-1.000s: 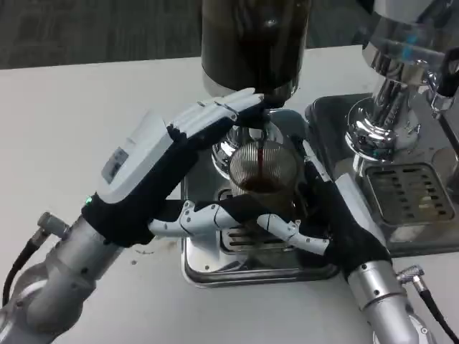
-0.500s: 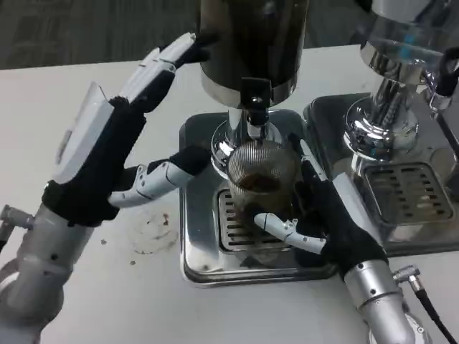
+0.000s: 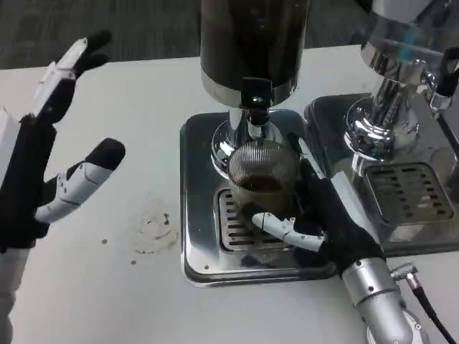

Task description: Grasp the cup under the faucet to collect the drink, then remove the cup.

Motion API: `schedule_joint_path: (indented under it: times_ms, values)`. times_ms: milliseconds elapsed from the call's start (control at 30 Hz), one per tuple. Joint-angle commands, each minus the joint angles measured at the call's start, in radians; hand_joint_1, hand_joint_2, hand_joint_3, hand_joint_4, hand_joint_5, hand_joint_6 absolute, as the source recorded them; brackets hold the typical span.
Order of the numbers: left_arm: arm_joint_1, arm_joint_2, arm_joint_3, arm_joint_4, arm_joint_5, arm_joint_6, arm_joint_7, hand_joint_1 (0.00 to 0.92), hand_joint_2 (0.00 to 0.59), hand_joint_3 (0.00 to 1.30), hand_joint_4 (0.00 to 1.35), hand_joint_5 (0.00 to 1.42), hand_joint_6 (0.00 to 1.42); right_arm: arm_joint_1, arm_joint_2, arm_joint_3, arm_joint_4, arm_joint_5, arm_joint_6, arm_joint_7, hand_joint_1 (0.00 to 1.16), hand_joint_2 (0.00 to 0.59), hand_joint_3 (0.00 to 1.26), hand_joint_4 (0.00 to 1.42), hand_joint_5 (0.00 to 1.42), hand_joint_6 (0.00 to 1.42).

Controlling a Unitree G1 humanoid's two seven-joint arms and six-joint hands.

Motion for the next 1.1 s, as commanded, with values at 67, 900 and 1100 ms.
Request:
schedule_joint_path:
  times_ms: [67, 900, 1100]
  values:
    - [0.065, 0.012, 0.014, 0.068, 0.053, 0.010, 0.043, 0.000, 0.170, 0.14, 0.00, 0.18, 0.05, -0.025, 0.016, -0.001, 0.045, 0.014, 0.003, 0.020, 0.71, 0.162, 0.00, 0.00, 0.00, 0.08]
    - [0.150, 0.026, -0.086, 0.199, 0.207, 0.070, 0.212, 0.000, 0.168, 0.13, 0.00, 0.17, 0.03, -0.115, 0.044, -0.006, 0.208, 0.063, -0.022, 0.094, 0.90, 0.156, 0.00, 0.02, 0.06, 0.22]
    - [0.156, 0.027, -0.084, 0.186, 0.190, 0.069, 0.212, 0.000, 0.168, 0.14, 0.00, 0.17, 0.03, -0.092, 0.046, -0.001, 0.217, 0.082, -0.026, 0.126, 0.90, 0.158, 0.00, 0.13, 0.15, 0.28]
